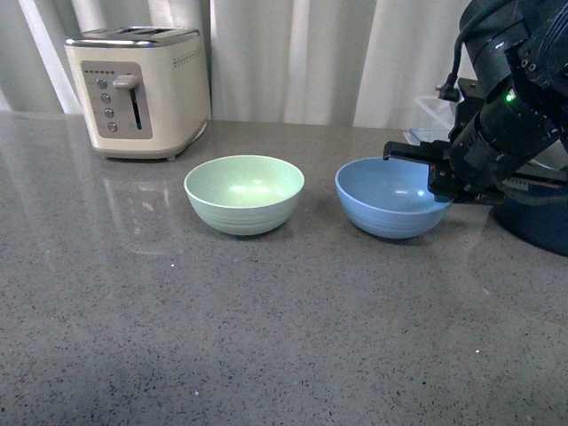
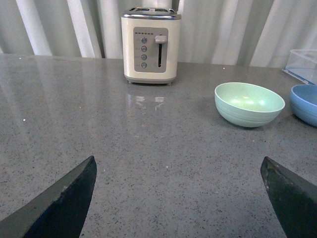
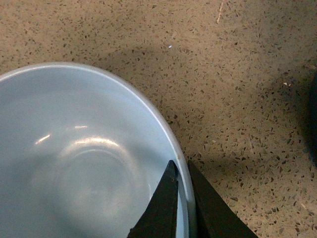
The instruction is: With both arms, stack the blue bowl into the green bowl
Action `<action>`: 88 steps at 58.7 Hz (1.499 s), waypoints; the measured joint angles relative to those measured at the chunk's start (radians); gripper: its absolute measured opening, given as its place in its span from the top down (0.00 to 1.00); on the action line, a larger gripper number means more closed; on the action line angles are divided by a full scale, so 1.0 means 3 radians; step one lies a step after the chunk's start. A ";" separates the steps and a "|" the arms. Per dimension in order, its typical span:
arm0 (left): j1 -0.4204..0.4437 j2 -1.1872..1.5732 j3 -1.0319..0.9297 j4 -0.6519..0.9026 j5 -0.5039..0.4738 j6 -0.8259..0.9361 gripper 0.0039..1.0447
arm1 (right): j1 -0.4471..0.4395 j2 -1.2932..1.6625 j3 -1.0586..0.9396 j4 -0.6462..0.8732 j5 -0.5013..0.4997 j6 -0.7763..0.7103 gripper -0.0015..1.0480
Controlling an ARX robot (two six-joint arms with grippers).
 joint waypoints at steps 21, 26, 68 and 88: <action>0.0000 0.0000 0.0000 0.0000 0.0000 0.0000 0.06 | 0.0041 -0.0420 0.0086 -0.0043 -0.0100 -0.0116 0.98; 0.0000 0.0000 0.0000 0.0000 0.0000 0.0000 0.06 | 0.0188 -0.0529 0.0262 -0.0034 -0.0186 -0.0131 0.98; 0.0000 0.0000 0.0000 0.0000 0.0000 0.0000 0.06 | 0.0907 0.0402 0.0877 0.0029 -0.0130 -0.0128 0.98; 0.0000 0.0000 0.0000 0.0000 0.0000 0.0000 0.06 | 0.0855 0.0109 0.0704 0.0219 -0.0333 -0.0027 0.56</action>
